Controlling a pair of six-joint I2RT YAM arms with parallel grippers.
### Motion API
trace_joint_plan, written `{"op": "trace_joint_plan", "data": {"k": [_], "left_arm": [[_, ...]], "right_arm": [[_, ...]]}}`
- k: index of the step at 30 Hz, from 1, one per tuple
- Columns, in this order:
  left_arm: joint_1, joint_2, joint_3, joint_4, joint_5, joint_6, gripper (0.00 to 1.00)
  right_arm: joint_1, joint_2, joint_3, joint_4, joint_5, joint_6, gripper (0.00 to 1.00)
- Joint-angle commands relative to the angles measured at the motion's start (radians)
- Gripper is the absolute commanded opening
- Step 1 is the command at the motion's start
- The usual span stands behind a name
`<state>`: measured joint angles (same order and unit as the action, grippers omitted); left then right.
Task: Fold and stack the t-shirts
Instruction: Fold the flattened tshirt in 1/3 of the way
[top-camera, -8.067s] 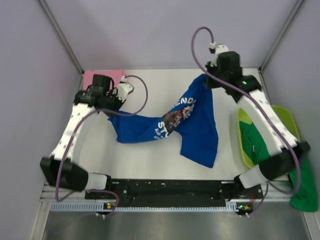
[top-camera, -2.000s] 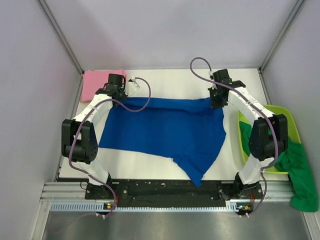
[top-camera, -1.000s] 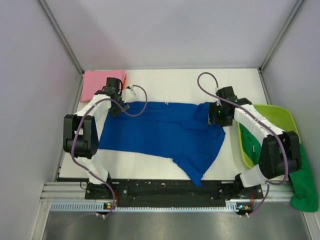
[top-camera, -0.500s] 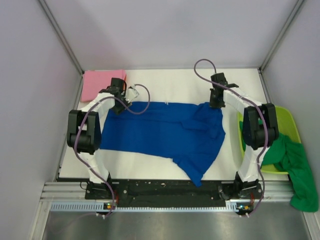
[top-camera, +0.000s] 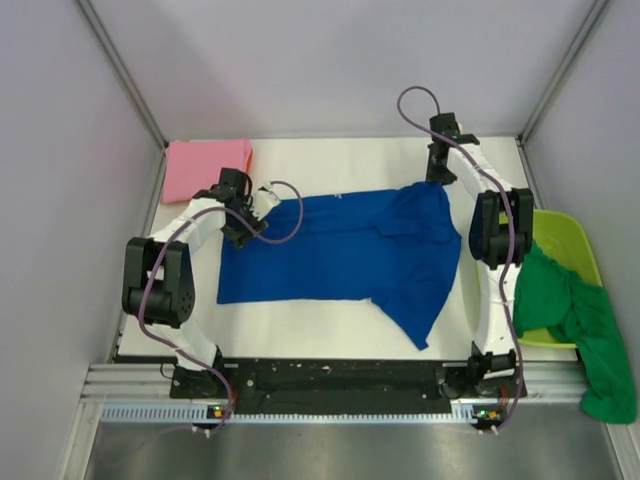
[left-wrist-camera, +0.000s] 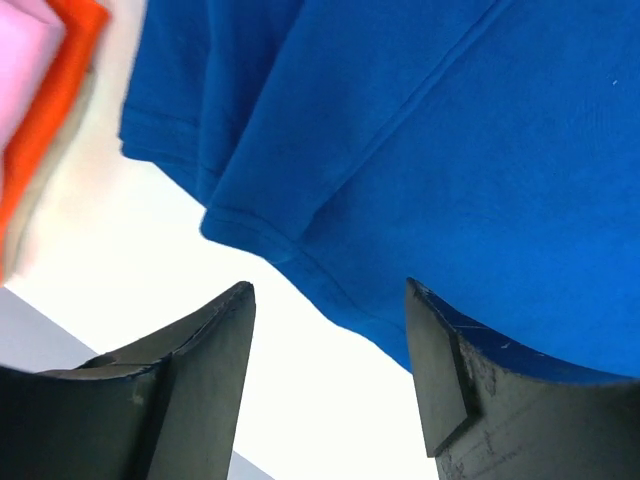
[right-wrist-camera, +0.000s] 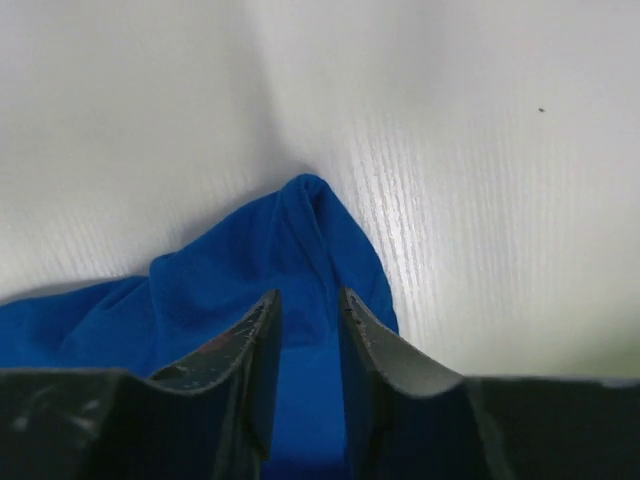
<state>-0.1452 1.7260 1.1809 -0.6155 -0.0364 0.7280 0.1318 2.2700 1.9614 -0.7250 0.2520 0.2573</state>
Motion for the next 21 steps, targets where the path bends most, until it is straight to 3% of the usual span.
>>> {"op": "trace_joint_plan", "data": {"k": [1, 5, 9, 13, 18, 21], "left_arm": [[-0.001, -0.045, 0.066, -0.004, 0.047, -0.002, 0.66], [0.001, 0.004, 0.111, 0.046, -0.049, 0.034, 0.67], [0.006, 0.062, 0.114, 0.108, -0.095, 0.112, 0.68], [0.006, 0.121, 0.117, 0.143, -0.12, 0.151, 0.66], [0.007, 0.161, 0.118, 0.187, -0.143, 0.146, 0.46], [0.009, 0.172, 0.115, 0.197, -0.137, 0.142, 0.24]], "right_arm": [[-0.008, -0.174, -0.042, -0.062, -0.014, -0.011, 0.41], [-0.009, -0.37, -0.318, -0.013, -0.052, 0.028, 0.6], [-0.009, -0.493, -0.542, 0.041, -0.164, 0.037, 0.63], [-0.008, -0.549, -0.665, 0.074, -0.218, 0.04, 0.64], [-0.008, -0.497, -0.694, 0.121, -0.249, 0.043, 0.63], [-0.008, -0.446, -0.67, 0.136, -0.206, 0.042, 0.52]]}}
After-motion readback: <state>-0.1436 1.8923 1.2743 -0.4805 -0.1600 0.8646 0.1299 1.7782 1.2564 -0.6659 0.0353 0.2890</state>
